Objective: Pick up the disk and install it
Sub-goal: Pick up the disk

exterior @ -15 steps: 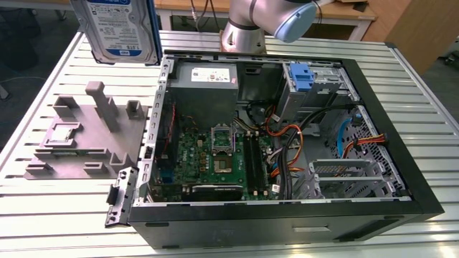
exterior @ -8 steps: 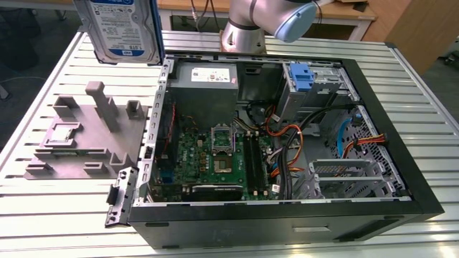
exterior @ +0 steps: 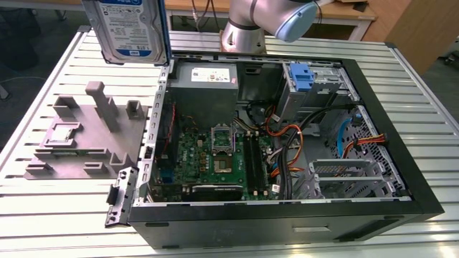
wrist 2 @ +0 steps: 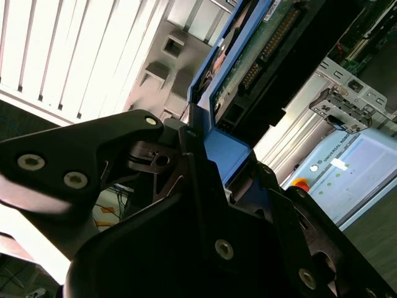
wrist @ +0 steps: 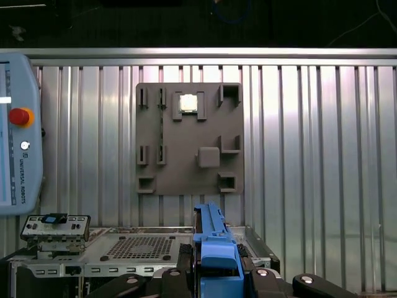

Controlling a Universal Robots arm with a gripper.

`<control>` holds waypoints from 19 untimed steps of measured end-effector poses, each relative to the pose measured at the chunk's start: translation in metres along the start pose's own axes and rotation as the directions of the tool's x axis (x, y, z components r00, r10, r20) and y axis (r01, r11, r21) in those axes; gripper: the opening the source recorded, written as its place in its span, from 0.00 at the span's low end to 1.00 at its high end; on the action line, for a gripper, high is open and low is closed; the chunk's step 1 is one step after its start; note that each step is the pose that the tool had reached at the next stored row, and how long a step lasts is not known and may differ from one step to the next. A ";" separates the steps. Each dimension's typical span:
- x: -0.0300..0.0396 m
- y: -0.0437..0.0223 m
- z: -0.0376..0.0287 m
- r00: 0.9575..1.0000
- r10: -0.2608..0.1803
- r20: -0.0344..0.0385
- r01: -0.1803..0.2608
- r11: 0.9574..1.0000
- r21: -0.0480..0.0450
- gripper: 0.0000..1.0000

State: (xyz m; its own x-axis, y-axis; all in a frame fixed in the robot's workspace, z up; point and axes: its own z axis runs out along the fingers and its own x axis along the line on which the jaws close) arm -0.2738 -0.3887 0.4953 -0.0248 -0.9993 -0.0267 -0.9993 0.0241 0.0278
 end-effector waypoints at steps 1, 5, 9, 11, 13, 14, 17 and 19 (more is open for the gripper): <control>-0.0001 -0.0019 -0.0001 1.000 0.000 0.000 0.000 1.000 0.000 0.37; -0.0002 -0.0098 -0.0003 1.000 0.000 0.000 0.000 1.000 0.000 0.37; -0.0004 -0.0182 -0.0005 1.000 0.000 0.000 0.000 1.000 0.000 0.37; -0.0006 -0.0222 -0.0006 1.000 0.000 0.000 0.000 1.000 0.000 0.37; -0.0007 -0.0261 -0.0007 1.000 0.000 0.000 0.000 1.000 0.000 0.37; -0.0007 -0.0280 -0.0008 1.000 0.000 0.000 0.000 1.000 0.000 0.37; -0.0008 -0.0335 -0.0009 1.000 0.000 0.000 0.000 1.000 0.000 0.37; -0.0009 -0.0369 -0.0010 1.000 0.000 0.000 0.000 1.000 0.000 0.37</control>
State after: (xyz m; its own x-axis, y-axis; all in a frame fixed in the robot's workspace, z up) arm -0.2369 -0.3887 0.4953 -0.0248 -0.9993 -0.0266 -0.9993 0.0241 0.0279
